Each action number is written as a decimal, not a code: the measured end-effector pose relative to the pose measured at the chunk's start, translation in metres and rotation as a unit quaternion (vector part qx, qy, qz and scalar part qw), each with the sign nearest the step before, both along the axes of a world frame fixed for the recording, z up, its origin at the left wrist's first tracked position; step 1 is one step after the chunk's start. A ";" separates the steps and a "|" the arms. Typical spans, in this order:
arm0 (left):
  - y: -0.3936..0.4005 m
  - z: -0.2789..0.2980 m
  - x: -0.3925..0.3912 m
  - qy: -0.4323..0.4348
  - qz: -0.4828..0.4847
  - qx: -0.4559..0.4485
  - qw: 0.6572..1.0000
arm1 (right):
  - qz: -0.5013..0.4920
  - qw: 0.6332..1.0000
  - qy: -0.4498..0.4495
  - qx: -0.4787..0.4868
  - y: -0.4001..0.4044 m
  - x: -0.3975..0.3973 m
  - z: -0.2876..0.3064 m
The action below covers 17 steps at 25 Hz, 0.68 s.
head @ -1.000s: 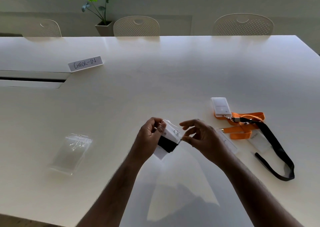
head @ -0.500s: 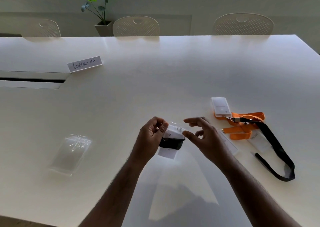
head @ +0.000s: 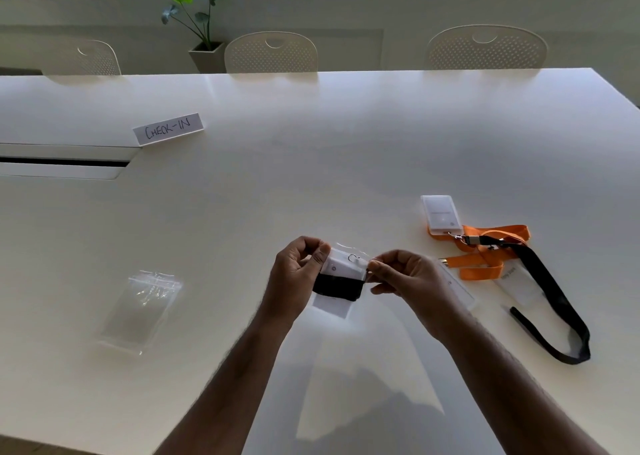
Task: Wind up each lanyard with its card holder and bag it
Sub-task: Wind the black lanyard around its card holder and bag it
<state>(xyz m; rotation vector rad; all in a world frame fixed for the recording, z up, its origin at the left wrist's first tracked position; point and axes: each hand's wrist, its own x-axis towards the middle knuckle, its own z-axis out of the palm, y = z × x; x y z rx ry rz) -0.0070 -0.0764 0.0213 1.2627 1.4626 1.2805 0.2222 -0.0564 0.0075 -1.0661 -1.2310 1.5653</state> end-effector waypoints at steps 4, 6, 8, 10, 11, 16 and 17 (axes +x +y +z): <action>0.002 -0.001 -0.001 -0.046 0.032 -0.025 0.998 | 0.002 1.000 0.015 0.000 0.001 0.000 0.000; 0.003 0.000 -0.001 -0.049 0.038 -0.029 0.998 | 0.000 1.000 0.015 -0.002 0.001 -0.001 0.001; 0.003 -0.001 0.000 -0.049 0.038 -0.027 0.998 | -0.003 1.000 0.006 -0.002 0.000 -0.001 0.002; 0.003 -0.001 0.000 -0.061 0.043 -0.034 0.997 | -0.011 1.000 -0.002 0.001 0.001 -0.002 0.003; 0.003 -0.001 0.000 -0.066 0.045 -0.038 0.996 | -0.016 1.000 -0.005 0.004 0.001 -0.002 0.003; 0.003 -0.002 0.007 -0.064 0.042 -0.034 0.997 | -0.031 0.998 -0.034 0.040 -0.001 -0.006 0.006; 0.003 -0.002 0.008 -0.067 0.040 -0.034 0.996 | -0.028 0.998 -0.039 0.046 -0.002 -0.006 0.007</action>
